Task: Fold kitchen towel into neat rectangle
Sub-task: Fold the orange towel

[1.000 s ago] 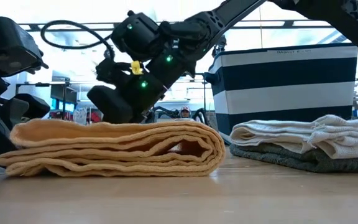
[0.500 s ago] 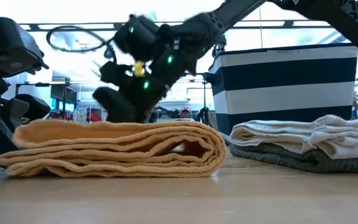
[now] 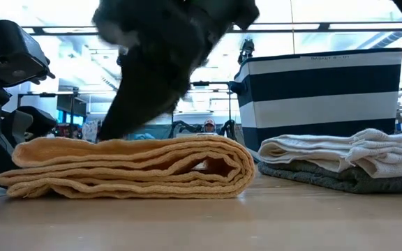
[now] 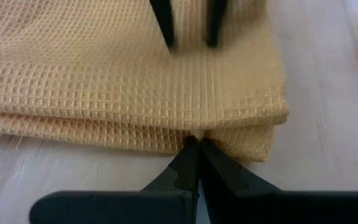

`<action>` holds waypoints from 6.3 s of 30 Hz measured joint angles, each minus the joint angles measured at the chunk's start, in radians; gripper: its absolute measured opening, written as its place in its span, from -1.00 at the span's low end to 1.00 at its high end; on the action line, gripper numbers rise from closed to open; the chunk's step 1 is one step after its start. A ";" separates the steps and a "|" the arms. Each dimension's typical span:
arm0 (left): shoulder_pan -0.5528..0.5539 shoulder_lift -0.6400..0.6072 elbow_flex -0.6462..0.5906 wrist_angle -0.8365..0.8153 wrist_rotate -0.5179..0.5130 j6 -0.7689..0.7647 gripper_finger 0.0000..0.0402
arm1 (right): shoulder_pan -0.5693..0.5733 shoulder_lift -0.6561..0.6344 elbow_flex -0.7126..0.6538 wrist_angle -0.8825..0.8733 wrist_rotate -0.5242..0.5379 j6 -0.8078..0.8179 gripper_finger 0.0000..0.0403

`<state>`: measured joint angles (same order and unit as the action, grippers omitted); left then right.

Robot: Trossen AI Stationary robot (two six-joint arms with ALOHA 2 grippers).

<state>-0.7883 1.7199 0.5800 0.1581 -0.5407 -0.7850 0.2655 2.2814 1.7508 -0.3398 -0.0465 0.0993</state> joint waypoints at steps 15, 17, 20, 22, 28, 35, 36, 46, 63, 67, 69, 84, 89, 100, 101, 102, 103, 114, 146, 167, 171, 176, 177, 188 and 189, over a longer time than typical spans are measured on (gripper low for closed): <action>0.000 0.000 0.000 0.000 0.001 0.009 -0.99 | -0.023 0.092 0.043 0.170 0.047 0.042 -0.40; 0.000 0.000 -0.001 0.000 0.001 0.009 -0.99 | -0.023 0.103 0.046 0.173 0.053 0.039 -0.38; 0.000 0.000 -0.001 0.000 0.002 0.009 -0.99 | -0.022 0.098 0.072 0.171 0.049 0.033 -0.37; 0.000 0.000 -0.001 0.000 0.002 0.009 -1.00 | -0.014 0.079 0.088 0.110 0.047 0.006 -0.38; 0.000 0.000 -0.001 0.000 0.002 0.008 -0.99 | 0.030 0.037 0.185 -0.101 0.046 -0.035 -0.35; 0.000 0.000 -0.001 0.000 0.002 0.002 -0.98 | 0.066 0.059 0.191 -0.113 0.092 -0.008 -0.31; 0.000 0.000 -0.001 0.000 0.002 0.001 -0.98 | 0.066 0.067 0.191 -0.108 0.112 0.005 -0.32; 0.000 0.000 -0.001 -0.001 0.001 -0.006 -0.99 | 0.067 0.114 0.190 -0.049 0.091 0.026 -0.50; 0.000 0.000 -0.004 0.001 0.001 -0.010 -0.99 | 0.068 0.130 0.197 -0.035 0.089 0.036 -0.71; 0.000 0.000 -0.004 0.001 0.001 -0.010 -0.97 | 0.068 0.131 0.199 -0.023 0.090 0.039 -0.80; 0.000 0.000 -0.004 0.002 0.001 -0.010 -0.97 | 0.068 0.131 0.196 -0.012 0.091 0.044 -0.88; 0.000 0.000 -0.005 0.005 0.000 -0.010 -0.97 | 0.066 0.131 0.193 0.039 0.099 0.079 -0.99; 0.000 0.000 -0.005 0.006 0.000 -0.010 -0.99 | 0.065 0.131 0.176 0.040 0.100 0.100 -0.99; 0.000 0.000 -0.005 0.017 0.000 -0.010 -0.90 | 0.062 0.144 0.147 0.112 0.100 0.104 -0.99; 0.000 0.000 -0.005 0.018 0.000 -0.010 -0.90 | 0.061 0.151 0.147 0.114 0.100 0.111 -0.99; 0.000 -0.001 -0.005 0.019 0.000 -0.009 -0.90 | 0.061 0.162 0.148 0.125 0.100 0.115 -0.99; 0.000 -0.002 -0.005 0.019 0.000 -0.004 -0.90 | 0.061 0.170 0.151 0.132 0.100 0.118 -0.99; 0.000 -0.099 0.001 -0.108 0.071 0.059 -0.75 | 0.061 0.182 0.154 0.127 0.099 0.121 -0.99; 0.091 -0.016 -0.039 0.110 -0.087 0.138 -0.69 | 0.141 -0.031 0.149 -0.407 0.125 0.154 -0.66; 0.091 -0.029 -0.040 0.139 -0.070 0.171 -0.66 | 0.190 -0.132 0.064 -0.501 0.275 0.303 -0.78; 0.091 -0.034 -0.040 0.140 -0.068 0.171 -0.64 | 0.188 -0.118 0.032 -0.545 0.277 0.326 -0.75; 0.091 -0.047 -0.040 0.145 -0.068 0.174 -0.65 | 0.179 -0.092 -0.064 -0.405 0.249 0.331 -0.74; 0.091 -0.056 -0.040 0.147 -0.069 0.177 -0.65 | 0.176 -0.085 -0.077 -0.392 0.250 0.337 -0.75; 0.098 -0.181 -0.037 0.235 -0.126 0.347 -0.68 | 0.164 -0.205 -0.025 -0.558 0.327 0.300 -0.83; 0.100 -0.182 -0.037 0.236 -0.126 0.349 -0.67 | 0.162 -0.218 -0.029 -0.577 0.361 0.293 -0.83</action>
<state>-0.6887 1.5383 0.5426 0.3942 -0.6666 -0.4362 0.4271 2.0632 1.7218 -0.9164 0.3141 0.3920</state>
